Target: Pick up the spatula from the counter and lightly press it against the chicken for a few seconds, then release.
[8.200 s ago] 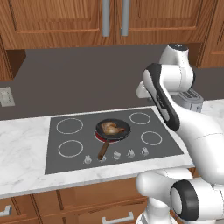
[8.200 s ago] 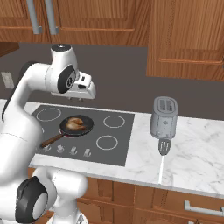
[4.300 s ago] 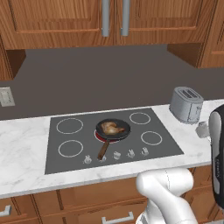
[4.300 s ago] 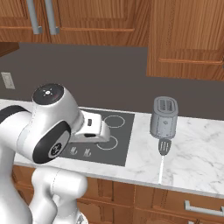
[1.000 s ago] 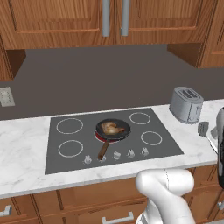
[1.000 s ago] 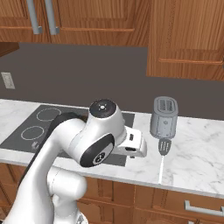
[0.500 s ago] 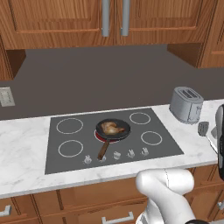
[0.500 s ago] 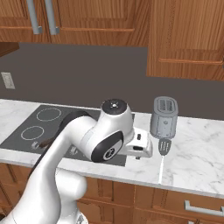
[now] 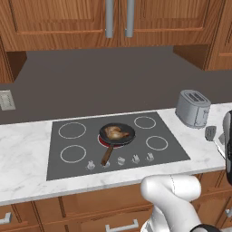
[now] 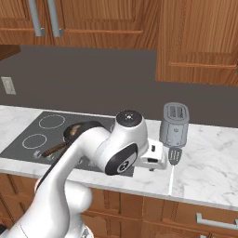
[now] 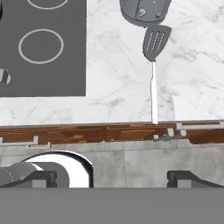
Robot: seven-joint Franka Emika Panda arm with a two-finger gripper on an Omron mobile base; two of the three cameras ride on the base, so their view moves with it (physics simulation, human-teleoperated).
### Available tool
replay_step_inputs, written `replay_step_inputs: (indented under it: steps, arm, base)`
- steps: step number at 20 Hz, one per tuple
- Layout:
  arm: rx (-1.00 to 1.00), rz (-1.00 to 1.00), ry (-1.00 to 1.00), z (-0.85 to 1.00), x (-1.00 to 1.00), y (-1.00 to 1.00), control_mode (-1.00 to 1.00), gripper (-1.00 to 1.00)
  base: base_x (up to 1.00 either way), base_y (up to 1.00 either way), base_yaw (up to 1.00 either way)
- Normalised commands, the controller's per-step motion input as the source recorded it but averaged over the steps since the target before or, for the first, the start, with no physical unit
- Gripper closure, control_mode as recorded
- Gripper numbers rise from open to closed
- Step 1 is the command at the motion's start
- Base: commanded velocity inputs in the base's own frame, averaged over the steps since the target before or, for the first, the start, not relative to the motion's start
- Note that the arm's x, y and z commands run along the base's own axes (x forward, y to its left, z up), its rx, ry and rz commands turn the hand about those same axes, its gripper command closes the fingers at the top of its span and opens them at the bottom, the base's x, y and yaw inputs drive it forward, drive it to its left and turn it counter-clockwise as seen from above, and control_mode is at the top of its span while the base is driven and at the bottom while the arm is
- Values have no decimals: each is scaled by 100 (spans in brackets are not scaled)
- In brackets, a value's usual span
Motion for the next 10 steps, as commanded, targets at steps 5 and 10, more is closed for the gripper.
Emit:
replay_step_inputs:
  steps: [5, 10]
  arm:
    - [0, 0, 0, -13, 14, -20, -100, -100]
    - [1, 0, 0, -18, 17, -17, -100, -100]
  base:
    - [0, 0, 0]
    - [0, 0, 0]
